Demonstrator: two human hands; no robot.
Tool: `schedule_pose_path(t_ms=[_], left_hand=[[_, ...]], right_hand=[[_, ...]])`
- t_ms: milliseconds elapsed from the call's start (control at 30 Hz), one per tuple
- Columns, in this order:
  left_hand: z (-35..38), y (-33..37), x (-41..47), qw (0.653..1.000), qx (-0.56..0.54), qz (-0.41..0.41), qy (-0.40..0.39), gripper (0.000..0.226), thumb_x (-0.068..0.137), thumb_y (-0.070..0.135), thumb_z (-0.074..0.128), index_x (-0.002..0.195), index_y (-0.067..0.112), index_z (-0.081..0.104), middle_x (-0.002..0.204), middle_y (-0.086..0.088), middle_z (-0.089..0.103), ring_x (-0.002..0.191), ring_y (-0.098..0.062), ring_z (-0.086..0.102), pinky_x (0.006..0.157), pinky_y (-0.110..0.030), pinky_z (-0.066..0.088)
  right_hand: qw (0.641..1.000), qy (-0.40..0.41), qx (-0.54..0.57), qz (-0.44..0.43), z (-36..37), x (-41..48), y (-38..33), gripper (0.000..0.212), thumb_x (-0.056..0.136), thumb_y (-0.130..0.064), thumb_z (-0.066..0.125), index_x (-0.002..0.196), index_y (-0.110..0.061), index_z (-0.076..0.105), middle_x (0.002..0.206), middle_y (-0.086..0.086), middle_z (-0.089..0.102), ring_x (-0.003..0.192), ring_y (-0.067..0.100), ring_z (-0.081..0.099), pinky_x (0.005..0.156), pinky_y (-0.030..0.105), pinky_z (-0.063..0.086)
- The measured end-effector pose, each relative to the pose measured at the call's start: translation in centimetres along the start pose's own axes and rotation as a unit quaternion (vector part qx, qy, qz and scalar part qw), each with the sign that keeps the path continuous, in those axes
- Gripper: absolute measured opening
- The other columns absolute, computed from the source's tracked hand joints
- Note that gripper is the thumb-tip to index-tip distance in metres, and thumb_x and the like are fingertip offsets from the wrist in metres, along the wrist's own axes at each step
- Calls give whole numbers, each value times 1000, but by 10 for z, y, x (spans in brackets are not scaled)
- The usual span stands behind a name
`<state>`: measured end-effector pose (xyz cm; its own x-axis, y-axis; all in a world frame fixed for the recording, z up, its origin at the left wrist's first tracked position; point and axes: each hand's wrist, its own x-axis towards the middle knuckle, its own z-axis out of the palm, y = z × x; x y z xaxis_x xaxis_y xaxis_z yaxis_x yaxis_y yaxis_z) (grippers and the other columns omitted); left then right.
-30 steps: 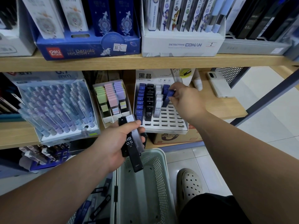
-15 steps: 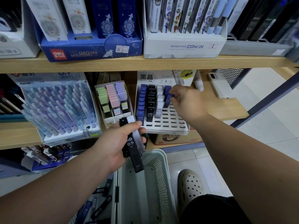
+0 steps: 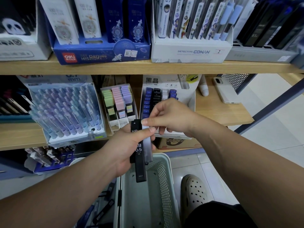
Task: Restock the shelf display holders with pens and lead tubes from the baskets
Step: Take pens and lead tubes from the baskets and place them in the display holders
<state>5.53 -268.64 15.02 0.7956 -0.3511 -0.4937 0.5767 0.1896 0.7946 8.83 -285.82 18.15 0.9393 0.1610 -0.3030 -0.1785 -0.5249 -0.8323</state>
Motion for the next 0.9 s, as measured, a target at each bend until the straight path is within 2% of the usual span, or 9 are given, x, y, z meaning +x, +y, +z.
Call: schedule_pose_path(t_ms=[133,300,467,600,667,800,900], left_hand=[[0,0,-2,1000,1,-1,6,32,61,26,84,90,19,74,74,-5,70,56,-22,66,49,-28,53],[2,1,-3,1000,2,-14,10,48,59,31,85,101,16,69,70,-6,70,58,-21,69,50,-31,55],[1,4,-1,999,-37,-26,15,40,64,29,83,98,12,71,69,-7,71,56,-18,68,46,-28,53],[-5,3,2,998,-41,-34,28,23,76,24,82,93,12,70,70,-4,67,52,-16,63,47,-28,52],[-7,2,3,998,-34,-42,42,19,83,22,80,95,11,71,70,-4,68,52,-16,64,47,-28,52],[-8,0,7,996,-43,-52,62,30,82,27,80,104,11,70,71,-4,69,52,-17,64,48,-29,53],[-7,-1,8,995,-58,-54,58,36,74,33,81,101,14,67,72,-5,68,52,-18,62,47,-29,52]], right_hand=[[998,-12,59,14,0,-2,-4,24,80,-20,85,93,-11,68,69,4,74,62,11,70,51,21,49],[998,-17,63,4,-4,-9,-10,23,86,-6,78,106,-2,68,72,8,71,60,12,68,55,23,57],[985,33,167,3,-28,-15,-4,15,92,1,68,107,0,70,75,9,71,64,13,68,64,25,61],[969,145,200,-11,-43,-18,8,9,93,3,66,98,-3,71,78,9,73,66,15,69,67,25,61],[969,195,151,-28,-50,-19,15,9,92,2,68,97,-6,70,78,8,73,66,14,71,65,24,60],[971,225,-40,-72,-51,-16,28,9,92,-6,72,97,-12,72,83,2,72,71,12,71,69,22,59],[952,236,-164,-103,-44,-13,31,11,91,-14,74,96,-24,73,83,-14,68,72,0,64,66,8,49]])
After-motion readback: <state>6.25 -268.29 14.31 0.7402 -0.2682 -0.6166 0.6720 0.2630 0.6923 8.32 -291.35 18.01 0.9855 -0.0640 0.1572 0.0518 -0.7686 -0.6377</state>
